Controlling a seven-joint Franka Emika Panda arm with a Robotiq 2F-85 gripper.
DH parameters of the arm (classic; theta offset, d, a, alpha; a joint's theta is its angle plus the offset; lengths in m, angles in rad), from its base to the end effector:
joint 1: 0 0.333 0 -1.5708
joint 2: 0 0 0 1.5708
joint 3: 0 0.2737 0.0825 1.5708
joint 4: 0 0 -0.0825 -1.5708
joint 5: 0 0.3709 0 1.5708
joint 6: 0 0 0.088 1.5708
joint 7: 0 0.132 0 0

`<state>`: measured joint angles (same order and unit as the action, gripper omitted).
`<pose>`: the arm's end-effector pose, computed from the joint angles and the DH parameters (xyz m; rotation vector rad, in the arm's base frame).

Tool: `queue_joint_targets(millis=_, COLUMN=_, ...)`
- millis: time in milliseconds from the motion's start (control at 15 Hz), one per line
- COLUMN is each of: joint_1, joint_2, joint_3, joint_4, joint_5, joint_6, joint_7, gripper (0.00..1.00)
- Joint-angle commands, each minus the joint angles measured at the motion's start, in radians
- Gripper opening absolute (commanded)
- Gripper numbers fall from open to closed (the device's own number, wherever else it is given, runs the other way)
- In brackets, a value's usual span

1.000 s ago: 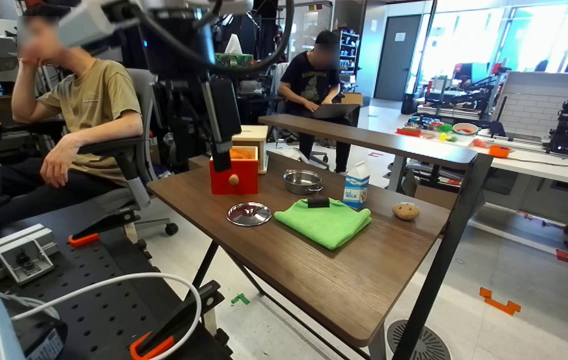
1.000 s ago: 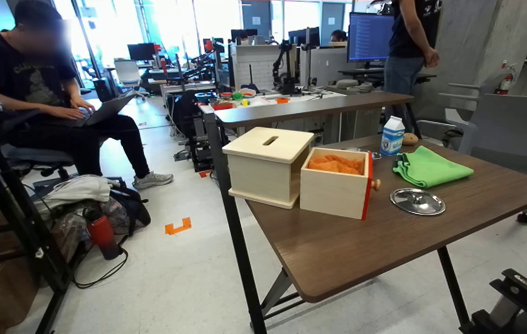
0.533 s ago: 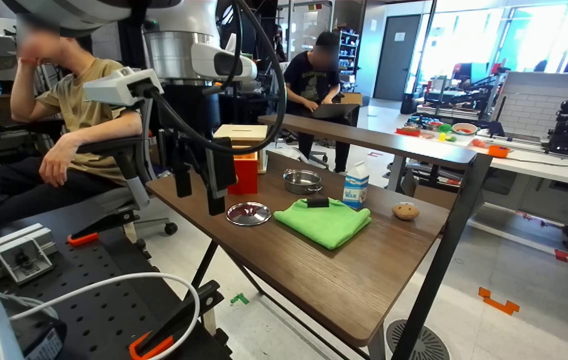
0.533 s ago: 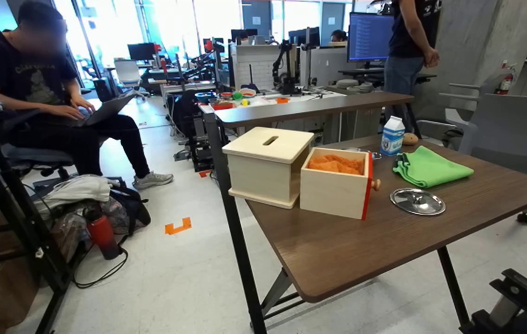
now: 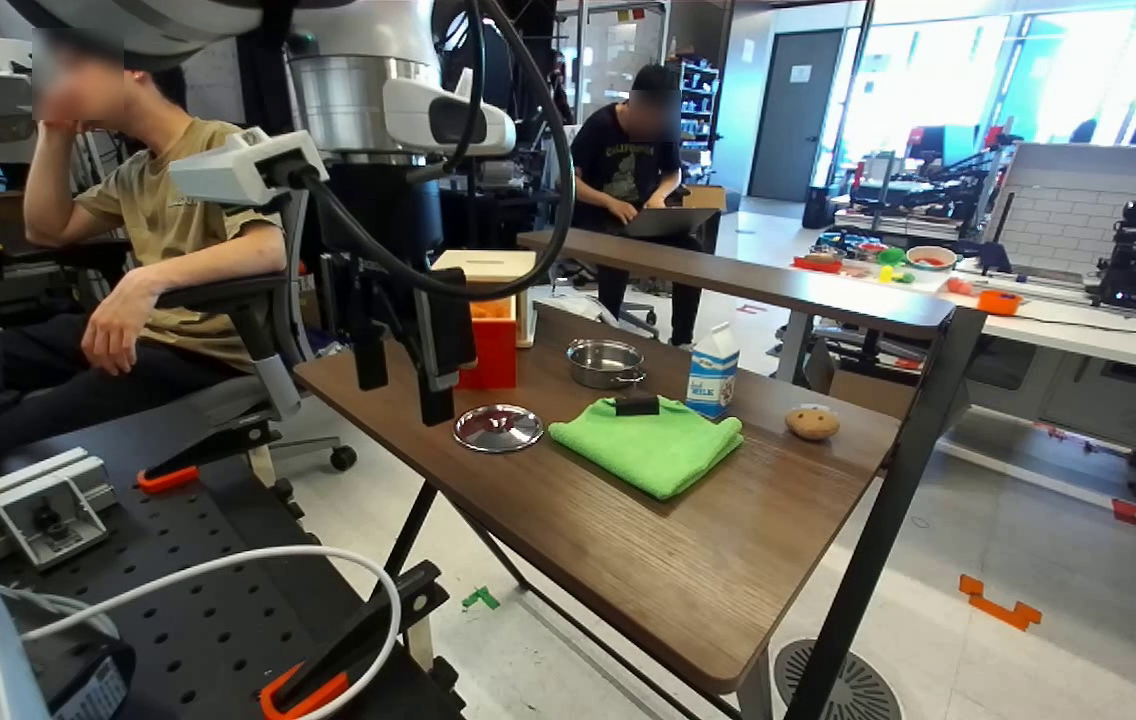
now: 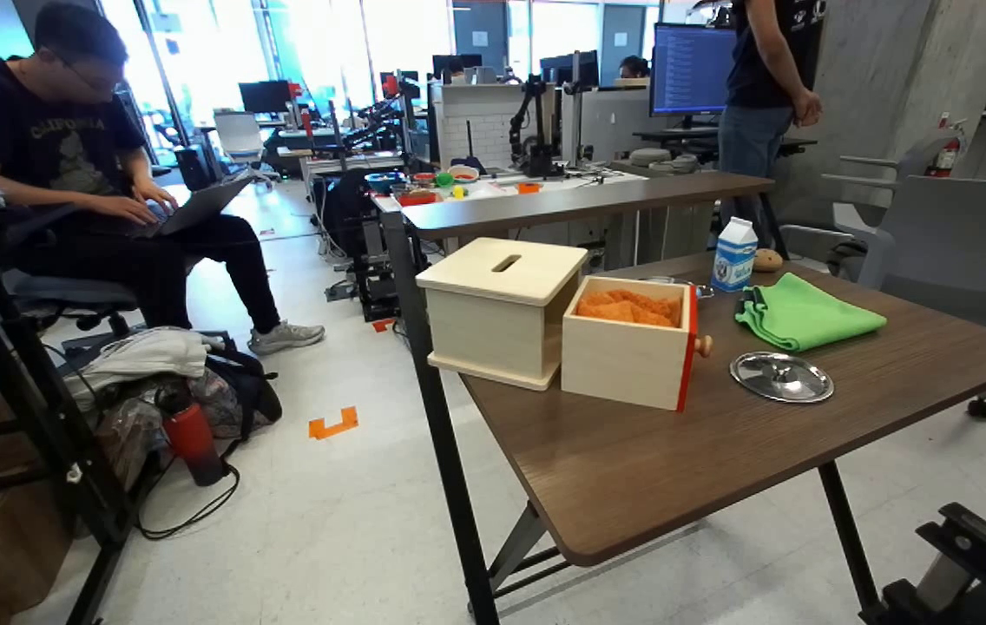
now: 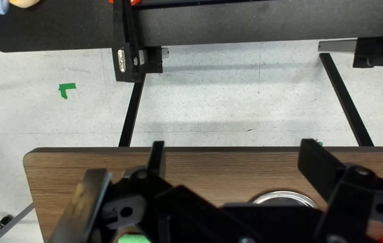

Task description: Put the lid on the pot

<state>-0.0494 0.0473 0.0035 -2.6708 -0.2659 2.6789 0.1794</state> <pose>0.4049 -0.0134 0.1626 3.0252 0.0230 -0.0472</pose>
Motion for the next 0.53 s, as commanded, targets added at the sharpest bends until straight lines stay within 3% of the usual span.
queue_joint_targets(millis=0, joint_1=0.026, joint_2=0.081, joint_3=-0.023, joint_4=0.085, joint_5=-0.049, joint_6=0.025, joint_7=0.091, gripper=1.00)
queue_joint_targets(millis=267, joint_1=0.060, joint_2=0.199, joint_3=-0.046, joint_4=0.197, joint_5=-0.116, joint_6=0.034, joint_7=0.112, gripper=1.00)
queue_joint_targets(millis=467, joint_1=0.090, joint_2=0.300, joint_3=-0.046, joint_4=0.280, joint_5=-0.061, joint_6=0.040, joint_7=0.087, gripper=1.00)
